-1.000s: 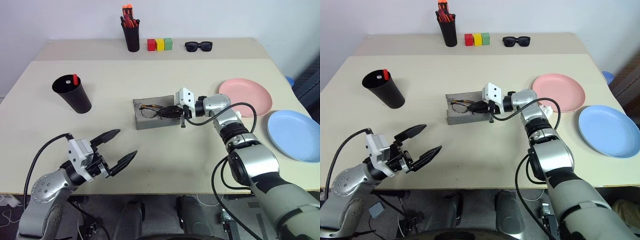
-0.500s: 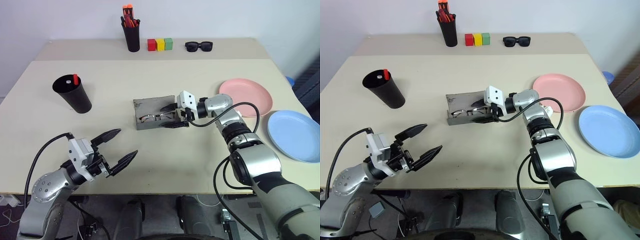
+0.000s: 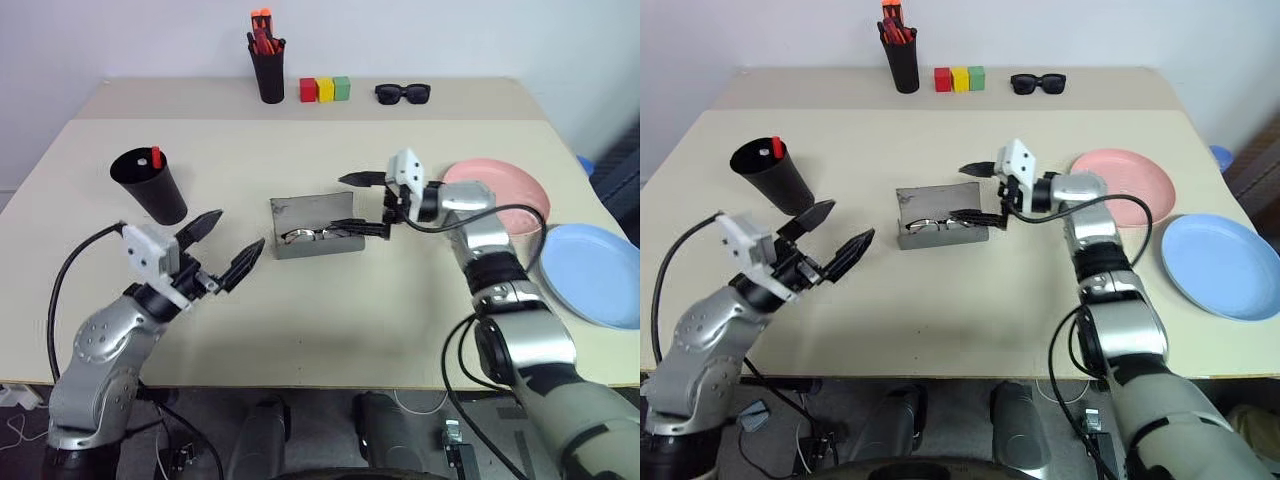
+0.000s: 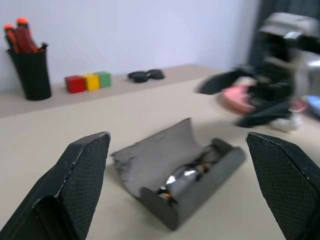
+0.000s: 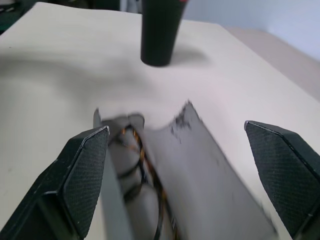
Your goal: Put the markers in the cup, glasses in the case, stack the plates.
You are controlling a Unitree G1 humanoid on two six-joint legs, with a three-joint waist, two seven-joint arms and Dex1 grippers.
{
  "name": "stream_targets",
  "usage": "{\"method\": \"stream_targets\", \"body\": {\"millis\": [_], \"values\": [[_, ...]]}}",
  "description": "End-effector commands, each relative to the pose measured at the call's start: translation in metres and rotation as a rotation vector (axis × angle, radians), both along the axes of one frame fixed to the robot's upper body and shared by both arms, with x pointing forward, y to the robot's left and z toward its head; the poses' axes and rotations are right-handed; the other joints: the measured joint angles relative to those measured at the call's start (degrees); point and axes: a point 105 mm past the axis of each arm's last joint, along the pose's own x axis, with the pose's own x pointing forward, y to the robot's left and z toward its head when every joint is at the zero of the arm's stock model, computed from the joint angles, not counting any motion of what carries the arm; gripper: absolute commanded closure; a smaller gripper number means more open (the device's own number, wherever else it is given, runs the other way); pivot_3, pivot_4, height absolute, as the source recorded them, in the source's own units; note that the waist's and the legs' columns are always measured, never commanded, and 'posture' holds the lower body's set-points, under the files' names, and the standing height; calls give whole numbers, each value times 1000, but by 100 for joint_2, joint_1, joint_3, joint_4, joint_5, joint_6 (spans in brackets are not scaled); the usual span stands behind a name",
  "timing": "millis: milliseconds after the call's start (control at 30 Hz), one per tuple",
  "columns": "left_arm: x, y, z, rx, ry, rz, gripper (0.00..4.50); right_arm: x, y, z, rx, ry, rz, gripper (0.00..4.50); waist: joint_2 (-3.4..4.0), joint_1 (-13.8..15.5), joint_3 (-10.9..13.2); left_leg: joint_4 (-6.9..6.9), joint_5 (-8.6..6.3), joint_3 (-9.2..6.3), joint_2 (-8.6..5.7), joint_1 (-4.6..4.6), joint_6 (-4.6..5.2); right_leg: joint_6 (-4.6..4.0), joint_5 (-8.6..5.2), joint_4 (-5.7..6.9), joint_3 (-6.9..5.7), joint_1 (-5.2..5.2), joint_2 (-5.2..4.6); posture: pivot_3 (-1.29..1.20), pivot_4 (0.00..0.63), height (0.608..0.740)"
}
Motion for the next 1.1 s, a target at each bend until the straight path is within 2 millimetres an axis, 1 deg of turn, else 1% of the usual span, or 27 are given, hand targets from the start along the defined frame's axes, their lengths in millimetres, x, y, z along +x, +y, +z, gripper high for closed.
{"method": "stream_targets", "body": {"millis": [33, 67, 167, 200, 233, 300, 400, 433, 500, 533, 567, 667, 733, 800, 967, 1100], "values": [[20, 5, 17, 77, -12, 45, 0, -22, -31, 9, 10, 28, -99, 79, 3, 49, 1, 1, 0, -5, 0, 0, 0, 0, 0, -1, -4, -1, 2, 0, 150, 740], [27, 6, 17, 105, -1, 43, 0, -28, -39, 6, 13, 41, -135, 79, 4, 59, 1, 1, 0, -1, -1, 0, 0, 0, 0, 0, -2, -2, 0, 0, 150, 740], [45, 7, 17, 128, 48, -26, 851, -51, -63, 1, 31, 76, -259, 0, 7, 44, 0, -1, 0, 5, 0, 3, 0, -1, 0, 0, 1, -2, 1, 0, 150, 740], [49, 8, 16, 146, 57, -46, 1290, -56, -68, -1, 33, 82, -295, 0, 7, 13, 0, -2, 0, 7, 1, 4, 0, -1, -1, -1, 2, -3, 4, 0, 150, 740], [55, 11, 14, 166, 71, -51, 1857, -60, -72, -2, 33, 83, -324, 0, 7, -8, 0, -3, 0, 8, 1, 5, 0, -1, -1, -1, 3, -2, 4, 0, 150, 740], [75, 20, 7, 250, 107, 3, 2891, -68, -79, -7, 22, 85, -377, 0, 6, -50, 1, -2, 0, 9, 1, 5, 0, -1, -1, -2, 3, -2, 3, 0, 150, 740], [104, 28, 7, 319, 112, 57, 4446, -79, -89, -14, 14, 86, -445, 0, 2, -52, 1, 2, 0, 9, 0, 4, 0, 0, -1, -3, 3, 0, 4, 0, 150, 740], [112, 29, 10, 343, 91, 64, 4484, -82, -92, -16, 8, 85, -465, 0, 1, -51, 1, 2, 0, 9, 0, 3, 0, 0, -1, -3, 3, 0, 4, 0, 150, 740], [128, 27, 14, 446, 32, 105, 4484, -89, -98, -21, -8, 81, -500, 0, 0, -48, 2, 1, 0, 10, 0, 0, 0, 2, 0, -10, 4, 0, 2, 0, 150, 740], [136, 24, 14, 486, 29, 109, 4484, -93, -101, -23, -14, 78, -516, 0, 0, -38, 2, 1, 0, 10, 0, -1, 0, 3, 0, -13, 3, 0, 2, 0, 150, 740], [142, 22, 14, 510, 32, 110, 4484, -95, -103, -24, -16, 76, -524, 0, -1, -26, 2, -1, 0, 10, -1, -3, 0, 3, 0, -16, 3, 0, 2, 0, 150, 740], [158, 8, 12, 585, 122, 55, 4484, -102, -109, -25, -10, 72, -565, 0, -4, -8, 4, 0, 0, 10, -1, -6, 0, 5, 0, -18, 2, 0, 2, 0, 150, 740], [167, 1, 13, 654, 135, 45, 4484, -107, -112, -27, -13, 69, -582, 0, -7, -3, 5, 3, 0, 9, -3, -9, 0, 6, 0, -18, 2, 0, 2, 0, 150, 740], [171, -5, 13, 701, 139, 23, 4484, -111, -113, -27, -10, 68, -600, 0, -7, -27, 5, 2, 0, 9, -3, -11, 0, 10, -2, -20, 2, -1, 2, 0, 150, 740], [179, -13, 8, 761, 148, 30, 4484, -116, -114, -24, -1, 52, -625, 0, -9, -77, 6, -4, 0, 9, -3, -11, 1, 13, -4, -19, 2, -5, 2, 0, 150, 740], [180, -11, -7, 807, 174, 43, 4484, -118, -109, -19, 8, 33, -635, 0, -11, -68, 8, -3, 0, 9, -3, -11, 1, 15, -6, -13, 3, -8, 2, 0, 150, 740]]}}
